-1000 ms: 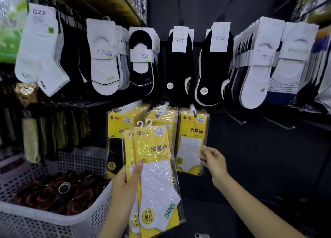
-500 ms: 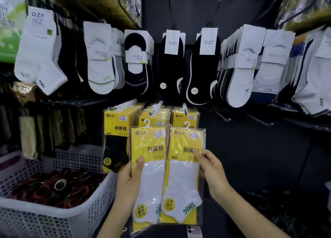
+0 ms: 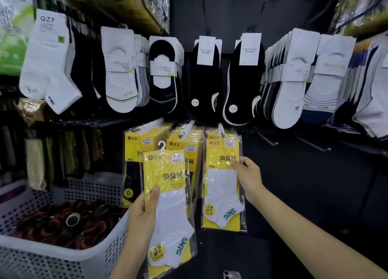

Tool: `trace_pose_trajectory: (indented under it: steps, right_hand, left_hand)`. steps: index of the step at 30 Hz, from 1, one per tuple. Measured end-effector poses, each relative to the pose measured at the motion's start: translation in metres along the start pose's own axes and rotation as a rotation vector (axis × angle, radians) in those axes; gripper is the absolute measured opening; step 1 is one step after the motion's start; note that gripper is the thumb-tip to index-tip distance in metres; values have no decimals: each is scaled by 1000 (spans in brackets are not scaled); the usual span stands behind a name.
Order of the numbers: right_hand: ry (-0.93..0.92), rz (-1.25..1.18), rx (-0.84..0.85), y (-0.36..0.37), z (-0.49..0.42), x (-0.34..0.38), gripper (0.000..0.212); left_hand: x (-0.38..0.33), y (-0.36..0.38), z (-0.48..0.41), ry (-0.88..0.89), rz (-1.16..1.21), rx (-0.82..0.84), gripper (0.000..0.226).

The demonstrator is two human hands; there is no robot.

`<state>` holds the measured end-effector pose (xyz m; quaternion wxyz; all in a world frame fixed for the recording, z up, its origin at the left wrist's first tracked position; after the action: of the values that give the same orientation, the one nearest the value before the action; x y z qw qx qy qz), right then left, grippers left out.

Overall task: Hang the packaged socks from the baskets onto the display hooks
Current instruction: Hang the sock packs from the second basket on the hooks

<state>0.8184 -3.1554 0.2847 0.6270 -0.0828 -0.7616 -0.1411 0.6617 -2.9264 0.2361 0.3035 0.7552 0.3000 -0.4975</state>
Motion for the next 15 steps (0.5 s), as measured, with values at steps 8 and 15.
trace_pose_trajectory:
  steps: [8,15]
  right_hand:
    - [172,87,-277,10,-42,-42,19]
    - [237,69,-170,-3,-8,-59,18]
  left_hand:
    - [-3,3,4,-40,4,18,49]
    - [7,8,7,-140,35,88,41]
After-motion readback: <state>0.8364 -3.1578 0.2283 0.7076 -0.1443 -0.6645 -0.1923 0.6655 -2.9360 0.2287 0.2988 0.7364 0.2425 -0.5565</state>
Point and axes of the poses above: each hand's wrist, its own z-axis away from the middle knuckle, its own y-axis out of the palm, x = y × z, the point moved 4 cm from there along -z, towards the middle knuckle, and after that the axes turned 15 degrees about -x, right-handed, at the moved point
